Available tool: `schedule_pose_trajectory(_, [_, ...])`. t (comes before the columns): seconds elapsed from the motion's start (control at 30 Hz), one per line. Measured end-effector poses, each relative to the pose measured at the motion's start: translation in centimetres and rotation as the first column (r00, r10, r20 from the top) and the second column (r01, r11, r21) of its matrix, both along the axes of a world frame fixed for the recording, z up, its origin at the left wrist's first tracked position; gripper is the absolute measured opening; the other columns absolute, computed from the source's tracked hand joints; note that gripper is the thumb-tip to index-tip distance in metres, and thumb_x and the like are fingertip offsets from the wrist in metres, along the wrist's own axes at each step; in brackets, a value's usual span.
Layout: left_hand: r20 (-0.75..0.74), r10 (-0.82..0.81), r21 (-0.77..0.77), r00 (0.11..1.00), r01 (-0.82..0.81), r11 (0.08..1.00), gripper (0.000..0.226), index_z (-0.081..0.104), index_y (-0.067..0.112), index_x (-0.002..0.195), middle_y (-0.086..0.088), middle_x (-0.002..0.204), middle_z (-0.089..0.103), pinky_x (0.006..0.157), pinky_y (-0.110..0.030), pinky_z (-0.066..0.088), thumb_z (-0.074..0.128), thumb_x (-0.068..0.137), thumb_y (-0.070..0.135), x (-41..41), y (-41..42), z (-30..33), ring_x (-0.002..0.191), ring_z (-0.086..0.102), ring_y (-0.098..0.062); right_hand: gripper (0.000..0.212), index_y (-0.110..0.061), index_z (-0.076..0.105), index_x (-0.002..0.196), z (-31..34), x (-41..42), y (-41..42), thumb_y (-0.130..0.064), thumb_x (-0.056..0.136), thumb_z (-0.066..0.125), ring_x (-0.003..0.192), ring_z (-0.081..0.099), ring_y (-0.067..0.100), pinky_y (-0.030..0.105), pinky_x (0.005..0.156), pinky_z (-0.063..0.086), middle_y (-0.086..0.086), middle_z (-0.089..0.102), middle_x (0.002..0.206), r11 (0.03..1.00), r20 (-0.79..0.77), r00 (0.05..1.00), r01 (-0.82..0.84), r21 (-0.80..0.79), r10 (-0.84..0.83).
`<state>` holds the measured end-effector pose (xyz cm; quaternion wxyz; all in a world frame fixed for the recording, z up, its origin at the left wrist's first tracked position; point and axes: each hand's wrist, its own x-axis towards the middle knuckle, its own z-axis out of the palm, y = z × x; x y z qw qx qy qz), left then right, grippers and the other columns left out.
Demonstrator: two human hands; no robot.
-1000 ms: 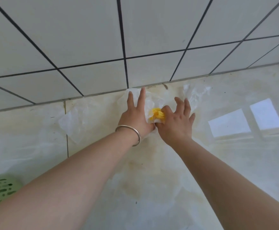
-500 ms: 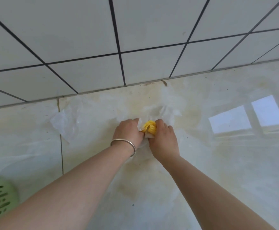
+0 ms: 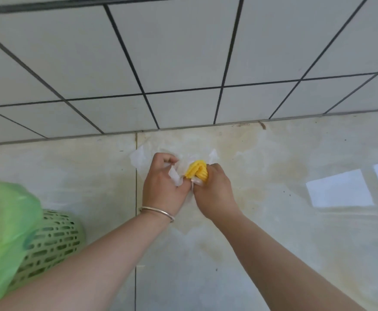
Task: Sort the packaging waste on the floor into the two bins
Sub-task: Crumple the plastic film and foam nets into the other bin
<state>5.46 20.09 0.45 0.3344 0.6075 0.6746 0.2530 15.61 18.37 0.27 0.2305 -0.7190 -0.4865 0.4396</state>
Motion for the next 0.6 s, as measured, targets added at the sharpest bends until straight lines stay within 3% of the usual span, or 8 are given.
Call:
schedule_pose_trajectory(0.07, [0.063,0.069,0.055,0.996,-0.072,0.996,0.017,0.056,0.012,0.084,-0.016,0.101,0.060,0.071,-0.017,0.038,0.069,0.074,0.010,-1.4,0.9,-0.2,0.088,0.061,-0.026,0.005,-0.016,0.053,0.087,0.6,-1.5,1.2,-0.014,0.090,0.049,0.082,0.044,0.012,0.017,0.063,0.030,-0.004,0.042,0.093,1.000,-0.091,0.996,0.014,0.006,-0.013])
schedule_pose_trajectory(0.13, [0.030,0.154,0.095,0.988,-0.157,0.983,0.030,0.058,0.003,0.092,-0.017,0.100,0.058,0.067,-0.015,0.034,0.064,0.071,0.024,-2.6,2.2,-0.8,0.088,0.059,-0.027,0.005,-0.015,0.053,0.092,0.7,-2.8,2.5,-0.017,0.090,0.049,0.076,0.047,0.013,0.019,0.055,0.035,-0.002,0.049,0.089,0.998,-0.202,0.977,0.067,-0.012,-0.068])
schedule_pose_trajectory(0.23, [0.101,0.328,0.061,0.939,-0.335,0.940,0.046,0.052,0.007,0.112,-0.011,0.115,0.053,0.079,-0.012,0.034,0.071,0.072,0.017,-3.9,4.0,-1.5,0.104,0.053,-0.023,0.022,-0.018,0.049,0.112,0.2,-4.8,4.3,-0.018,0.090,0.052,0.073,0.051,0.005,0.012,0.056,0.038,-0.010,0.054,0.086,0.988,-0.341,0.927,0.140,-0.069,-0.155])
schedule_pose_trajectory(0.33, [0.123,0.440,-0.051,0.889,-0.438,0.898,0.069,0.040,0.017,0.134,-0.008,0.136,0.040,0.104,-0.026,0.037,0.071,0.073,0.016,-4.6,5.0,-2.5,0.126,0.043,-0.020,0.064,-0.028,0.025,0.144,-1.3,-6.1,5.8,-0.014,0.089,0.055,0.115,0.051,0.015,0.016,0.081,0.040,-0.001,0.041,0.137,0.981,-0.370,0.909,0.164,-0.102,-0.190])
schedule_pose_trajectory(0.4, [0.067,0.500,-0.235,0.863,-0.474,0.849,0.075,0.033,0.022,0.141,-0.008,0.141,0.037,0.105,-0.032,0.039,0.069,0.074,0.020,-5.0,5.4,-3.8,0.130,0.042,-0.023,0.076,-0.029,0.009,0.149,-2.5,-6.6,6.3,-0.016,0.090,0.054,0.132,0.038,0.020,0.023,0.089,0.036,0.001,0.024,0.150,0.968,-0.376,0.899,0.161,-0.194,-0.225])
schedule_pose_trajectory(0.47, [0.033,0.510,-0.417,0.860,-0.452,0.788,0.062,0.044,0.020,0.133,-0.009,0.130,0.052,0.089,-0.030,0.047,0.064,0.075,0.024,-5.5,5.7,-4.9,0.118,0.053,-0.028,0.074,-0.027,0.005,0.150,-3.8,-7.0,6.4,-0.018,0.092,0.051,0.131,0.039,0.020,0.024,0.092,0.036,0.000,0.027,0.150,0.954,-0.386,0.895,0.123,-0.275,-0.226])
schedule_pose_trajectory(0.53, [0.002,0.455,-0.510,0.891,-0.390,0.767,0.039,0.059,0.013,0.110,-0.010,0.102,0.062,0.073,-0.029,0.048,0.058,0.074,0.028,-6.0,5.7,-5.4,0.103,0.062,-0.033,0.060,-0.030,0.023,0.146,-4.6,-7.4,6.0,-0.024,0.093,0.050,0.110,0.053,0.019,0.023,0.079,0.044,0.000,0.047,0.135,0.932,-0.435,0.875,0.050,-0.359,-0.214])
schedule_pose_trajectory(0.6, [-0.065,0.340,-0.552,0.938,-0.318,0.771,0.027,0.060,0.011,0.097,-0.019,0.100,0.063,0.083,-0.034,0.047,0.051,0.082,0.033,-6.3,5.5,-5.6,0.104,0.062,-0.035,0.036,-0.025,0.047,0.128,-4.9,-7.8,5.5,-0.030,0.092,0.051,0.089,0.058,0.015,0.021,0.059,0.045,0.002,0.060,0.115,0.914,-0.471,0.858,-0.003,-0.405,-0.206])
